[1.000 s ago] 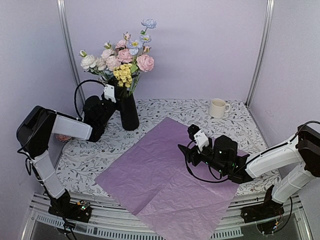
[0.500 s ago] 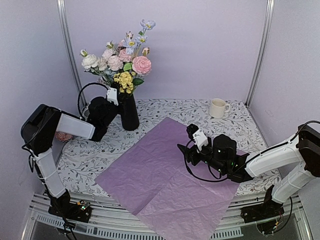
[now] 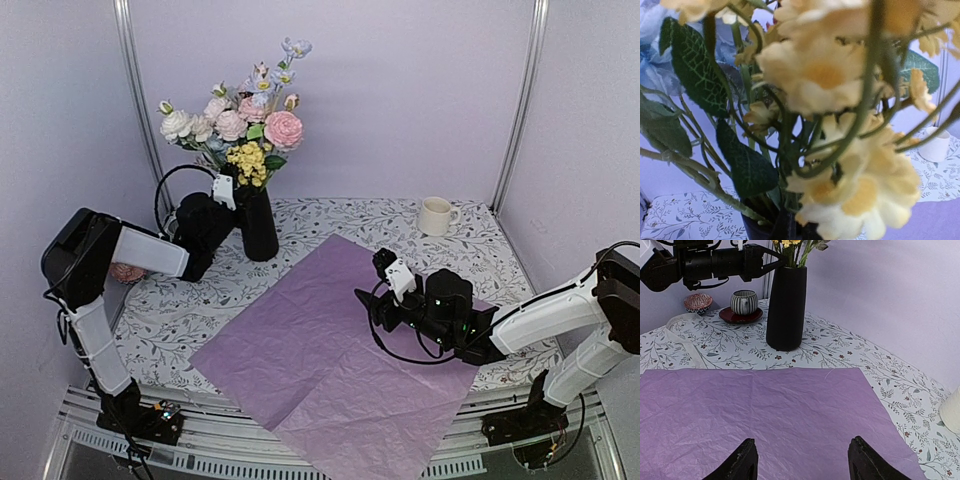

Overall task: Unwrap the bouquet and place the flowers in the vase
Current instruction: Place the fake flower in the vase, then reset both arms

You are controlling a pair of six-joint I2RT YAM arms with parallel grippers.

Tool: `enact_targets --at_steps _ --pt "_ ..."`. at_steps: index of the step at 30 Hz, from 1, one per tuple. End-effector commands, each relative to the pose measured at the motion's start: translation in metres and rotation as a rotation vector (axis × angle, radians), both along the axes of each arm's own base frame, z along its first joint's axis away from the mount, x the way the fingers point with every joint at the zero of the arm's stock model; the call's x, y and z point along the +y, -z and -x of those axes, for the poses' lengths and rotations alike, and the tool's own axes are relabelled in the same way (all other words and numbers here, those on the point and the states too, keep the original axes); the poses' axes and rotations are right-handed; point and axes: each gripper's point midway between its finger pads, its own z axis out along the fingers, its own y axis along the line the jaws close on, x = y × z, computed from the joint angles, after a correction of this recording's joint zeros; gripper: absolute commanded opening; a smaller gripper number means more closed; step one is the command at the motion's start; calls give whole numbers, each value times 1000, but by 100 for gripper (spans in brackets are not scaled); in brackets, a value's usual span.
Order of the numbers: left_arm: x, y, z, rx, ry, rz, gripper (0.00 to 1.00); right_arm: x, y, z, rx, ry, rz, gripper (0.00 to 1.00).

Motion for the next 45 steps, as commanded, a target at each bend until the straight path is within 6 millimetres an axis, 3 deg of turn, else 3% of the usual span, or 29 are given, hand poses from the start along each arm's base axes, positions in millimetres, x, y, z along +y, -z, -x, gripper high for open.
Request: enact_targets --at_steps 1,13,20,23,28,30,36,40,45 --pt "-7 56 10 178 67 -91 0 1 -12 -3 -17 8 -24 63" --pt "-1 55 26 174 75 -72 30 0 -14 -2 -20 8 -29 64" --pt "7 49 42 169 70 -46 33 -4 -15 -4 -21 25 -36 64" --pt "10 46 56 174 84 -29 42 -12 -18 -8 -11 46 -64 65" --pt "27 41 82 191 55 -28 77 -50 -29 -25 37 105 -182 66" --pt "38 36 91 200 21 -17 87 -69 -33 -31 35 168 -214 68" --pt "77 20 113 231 -99 3 96 -127 -41 -41 -16 391 -247 77" --pt "104 11 132 188 -182 -36 98 -176 -45 -43 -60 579 -271 99" --pt "139 19 147 146 -322 -108 98 -228 -52 -44 -91 728 -308 99"
